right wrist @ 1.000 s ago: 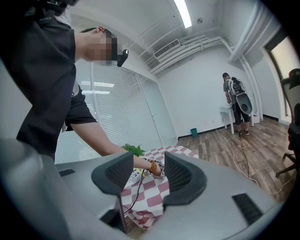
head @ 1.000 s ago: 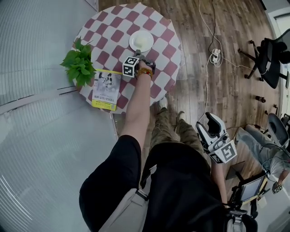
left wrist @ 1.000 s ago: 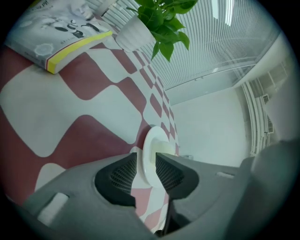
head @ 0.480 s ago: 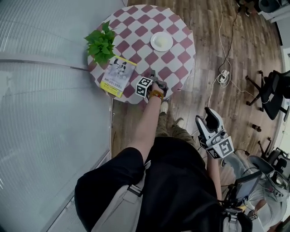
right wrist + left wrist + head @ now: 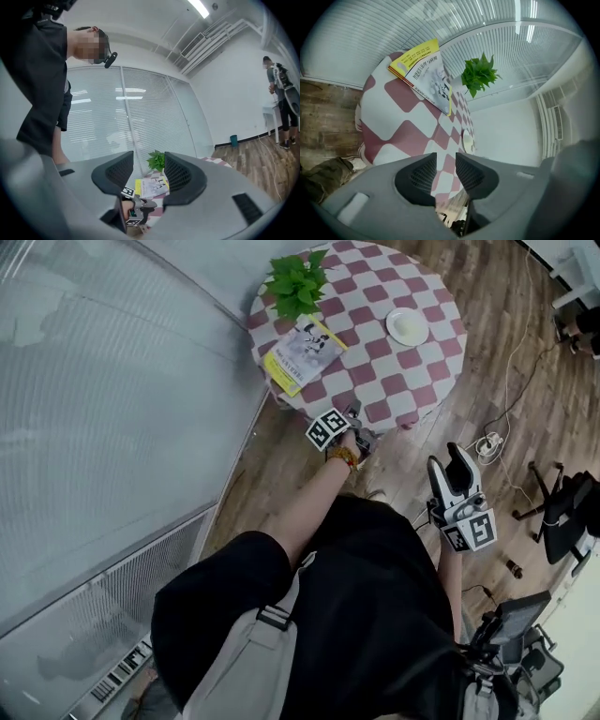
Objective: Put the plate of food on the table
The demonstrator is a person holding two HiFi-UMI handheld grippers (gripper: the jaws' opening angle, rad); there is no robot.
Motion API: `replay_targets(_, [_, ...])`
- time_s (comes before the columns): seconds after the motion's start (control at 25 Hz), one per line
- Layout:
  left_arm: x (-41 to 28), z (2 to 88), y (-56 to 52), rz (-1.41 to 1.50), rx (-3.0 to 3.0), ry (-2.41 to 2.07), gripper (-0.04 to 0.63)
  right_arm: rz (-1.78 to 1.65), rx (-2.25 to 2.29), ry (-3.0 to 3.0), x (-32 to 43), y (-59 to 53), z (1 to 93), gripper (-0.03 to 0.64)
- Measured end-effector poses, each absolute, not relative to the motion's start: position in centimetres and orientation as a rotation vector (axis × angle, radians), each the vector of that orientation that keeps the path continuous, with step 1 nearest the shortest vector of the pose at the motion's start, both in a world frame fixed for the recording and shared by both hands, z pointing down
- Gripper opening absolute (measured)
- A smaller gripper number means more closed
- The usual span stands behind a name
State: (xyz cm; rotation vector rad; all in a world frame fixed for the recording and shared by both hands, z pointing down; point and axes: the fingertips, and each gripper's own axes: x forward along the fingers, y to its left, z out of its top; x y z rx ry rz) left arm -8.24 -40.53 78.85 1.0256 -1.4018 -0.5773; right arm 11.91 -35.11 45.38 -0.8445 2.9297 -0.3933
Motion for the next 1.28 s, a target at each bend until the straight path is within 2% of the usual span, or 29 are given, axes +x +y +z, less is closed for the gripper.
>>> replay_targets(0.36, [-7.8, 68.5, -39.0, -0.61, 1.239, -1.347, 0.109, -0.316, -0.648, 2.982, 7.7, -36.1, 43.9, 0.199])
replay_targets(0.84, [-10.5, 46.2, -42.7, -0.825, 1.695, -1.278, 0.107, -0.016, -0.728, 2.902, 7.3, -39.0, 35.9, 0.196])
replay_targets(1.08, [-10.7, 35.4, -43.6, -0.813, 2.161, -1.368, 0.074, 0.249, -0.769, 2.857, 7.7, -39.5, 30.6, 0.096])
replay_targets(1.28, [-7.6, 30.7, -42.3, -0.577, 2.572, -1.505, 0.067, 0.302, -0.752, 2.832, 7.1, -39.5, 28.6, 0.049])
